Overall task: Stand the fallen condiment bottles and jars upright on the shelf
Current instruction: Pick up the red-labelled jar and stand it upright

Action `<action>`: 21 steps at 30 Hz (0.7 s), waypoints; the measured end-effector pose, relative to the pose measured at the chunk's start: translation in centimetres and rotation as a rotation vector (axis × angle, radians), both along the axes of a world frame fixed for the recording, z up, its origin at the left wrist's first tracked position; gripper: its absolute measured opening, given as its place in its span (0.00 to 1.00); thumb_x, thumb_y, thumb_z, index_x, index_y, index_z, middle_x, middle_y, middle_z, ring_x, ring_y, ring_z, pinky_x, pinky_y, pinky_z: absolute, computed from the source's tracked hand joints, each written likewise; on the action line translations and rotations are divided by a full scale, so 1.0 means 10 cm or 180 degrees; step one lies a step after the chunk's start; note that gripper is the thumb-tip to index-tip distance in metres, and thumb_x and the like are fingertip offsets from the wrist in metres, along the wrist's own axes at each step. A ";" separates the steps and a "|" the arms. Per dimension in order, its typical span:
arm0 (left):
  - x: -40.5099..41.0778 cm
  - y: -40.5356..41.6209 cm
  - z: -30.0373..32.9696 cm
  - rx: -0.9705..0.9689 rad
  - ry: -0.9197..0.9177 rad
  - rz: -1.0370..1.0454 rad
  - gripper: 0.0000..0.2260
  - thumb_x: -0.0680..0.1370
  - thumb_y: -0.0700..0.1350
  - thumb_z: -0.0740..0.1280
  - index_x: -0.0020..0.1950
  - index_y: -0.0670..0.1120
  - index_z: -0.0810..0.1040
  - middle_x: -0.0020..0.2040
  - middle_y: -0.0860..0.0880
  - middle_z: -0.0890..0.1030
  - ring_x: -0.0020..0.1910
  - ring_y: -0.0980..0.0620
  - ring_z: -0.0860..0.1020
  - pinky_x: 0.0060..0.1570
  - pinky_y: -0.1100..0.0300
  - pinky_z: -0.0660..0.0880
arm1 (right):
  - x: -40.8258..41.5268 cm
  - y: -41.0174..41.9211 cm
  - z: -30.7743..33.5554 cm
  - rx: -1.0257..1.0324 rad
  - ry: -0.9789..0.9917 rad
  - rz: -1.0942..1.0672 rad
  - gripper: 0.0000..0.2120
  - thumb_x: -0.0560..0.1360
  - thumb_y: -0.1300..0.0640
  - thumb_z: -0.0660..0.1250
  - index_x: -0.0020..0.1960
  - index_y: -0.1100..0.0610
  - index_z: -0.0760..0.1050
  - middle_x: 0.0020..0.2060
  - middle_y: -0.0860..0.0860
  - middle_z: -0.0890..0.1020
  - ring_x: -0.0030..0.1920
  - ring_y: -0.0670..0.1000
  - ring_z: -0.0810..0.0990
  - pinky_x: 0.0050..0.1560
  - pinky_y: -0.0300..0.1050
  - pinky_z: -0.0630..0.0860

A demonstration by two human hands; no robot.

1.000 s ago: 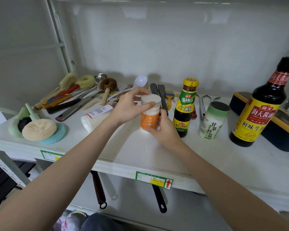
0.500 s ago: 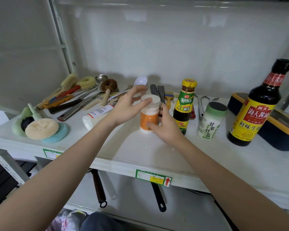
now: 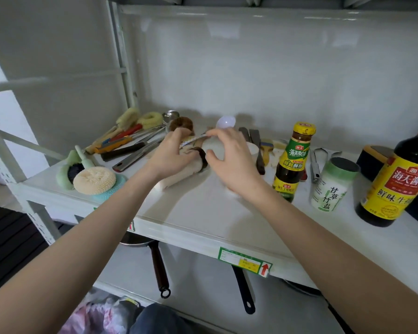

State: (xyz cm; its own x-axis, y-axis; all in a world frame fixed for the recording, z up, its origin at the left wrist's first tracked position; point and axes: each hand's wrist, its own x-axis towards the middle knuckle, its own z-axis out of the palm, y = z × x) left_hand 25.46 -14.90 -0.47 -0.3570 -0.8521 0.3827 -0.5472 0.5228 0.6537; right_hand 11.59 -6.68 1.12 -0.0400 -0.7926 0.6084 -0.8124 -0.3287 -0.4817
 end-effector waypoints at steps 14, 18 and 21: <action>0.38 -0.18 -0.27 0.0633 -0.0705 0.0351 0.20 0.76 0.56 0.64 0.60 0.43 0.77 0.56 0.42 0.80 0.56 0.43 0.76 0.48 0.56 0.67 | 0.33 -0.47 -0.49 0.2069 -0.2079 -0.0128 0.22 0.75 0.55 0.59 0.67 0.58 0.61 0.52 0.58 0.78 0.44 0.56 0.83 0.44 0.46 0.81; 0.33 -0.14 -0.27 0.0552 -0.0721 0.0452 0.19 0.74 0.57 0.67 0.56 0.44 0.77 0.48 0.47 0.78 0.47 0.47 0.75 0.42 0.57 0.67 | 0.33 -0.56 -0.49 0.2119 -0.2532 -0.0182 0.26 0.75 0.53 0.60 0.69 0.62 0.59 0.56 0.63 0.78 0.40 0.55 0.82 0.43 0.45 0.81; 0.27 -0.10 -0.31 0.0596 -0.0235 0.0511 0.22 0.71 0.54 0.72 0.58 0.43 0.74 0.49 0.50 0.76 0.49 0.49 0.75 0.41 0.59 0.67 | 0.32 -0.60 -0.48 0.2104 -0.2842 -0.0170 0.29 0.73 0.49 0.64 0.69 0.61 0.60 0.57 0.61 0.78 0.42 0.55 0.83 0.41 0.43 0.81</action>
